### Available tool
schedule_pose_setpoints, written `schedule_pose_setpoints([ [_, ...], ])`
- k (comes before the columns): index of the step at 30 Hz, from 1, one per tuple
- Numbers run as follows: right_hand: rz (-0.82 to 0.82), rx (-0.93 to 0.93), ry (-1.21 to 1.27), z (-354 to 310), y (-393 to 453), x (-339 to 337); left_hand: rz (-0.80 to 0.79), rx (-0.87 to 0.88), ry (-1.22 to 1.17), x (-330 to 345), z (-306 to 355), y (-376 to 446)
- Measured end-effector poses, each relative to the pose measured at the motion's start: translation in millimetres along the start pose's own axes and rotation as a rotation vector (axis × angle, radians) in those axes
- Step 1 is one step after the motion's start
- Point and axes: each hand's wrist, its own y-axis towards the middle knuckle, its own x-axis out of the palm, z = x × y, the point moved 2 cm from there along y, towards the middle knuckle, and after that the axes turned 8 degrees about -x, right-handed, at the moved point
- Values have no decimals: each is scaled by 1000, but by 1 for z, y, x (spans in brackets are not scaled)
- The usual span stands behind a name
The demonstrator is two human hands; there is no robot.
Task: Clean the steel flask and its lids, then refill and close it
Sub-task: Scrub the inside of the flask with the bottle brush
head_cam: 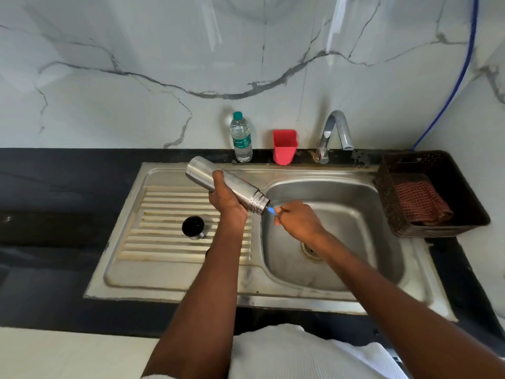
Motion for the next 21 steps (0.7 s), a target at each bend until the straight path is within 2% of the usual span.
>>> schedule_pose_setpoints([
  [1, -78, 63, 154, 0, 2, 0, -9, -6, -3, -3, 2, 2],
  [4, -498, 398, 649, 20, -1, -12, -41, -10, -4, -16, 15, 10],
  [6, -588, 445, 706, 32, -2, -18, -41, -25, -20, -20, 20, 12],
  [7, -549, 405, 630, 34, -2, -20, -40, -29, -26, -21, 20, 14],
  [9, -338, 171, 404, 28, 0, -20, -26, -31, -50, -19, 19, 12],
  [12, -16, -217, -149, 17, 3, -13, 21, -38, -27, -16, 11, 5],
  [14, 108, -213, -422, 11, 3, -1, 15, -41, 9, -10, -1, 0],
  [15, 150, -169, -462, 6, 3, 3, 14, -45, 28, -7, -5, -2],
  [16, 138, -130, -406, 4, 4, 4, 14, -52, 36, -4, -6, -3],
  [17, 56, -68, -235, 5, 6, 3, 9, -61, 42, -3, -4, -2],
  [20, -509, 376, 768, 27, 4, -8, -67, -79, 49, -6, 9, 2],
  [21, -628, 463, 920, 33, 0, -12, -86, -87, 49, -7, 12, 2],
])
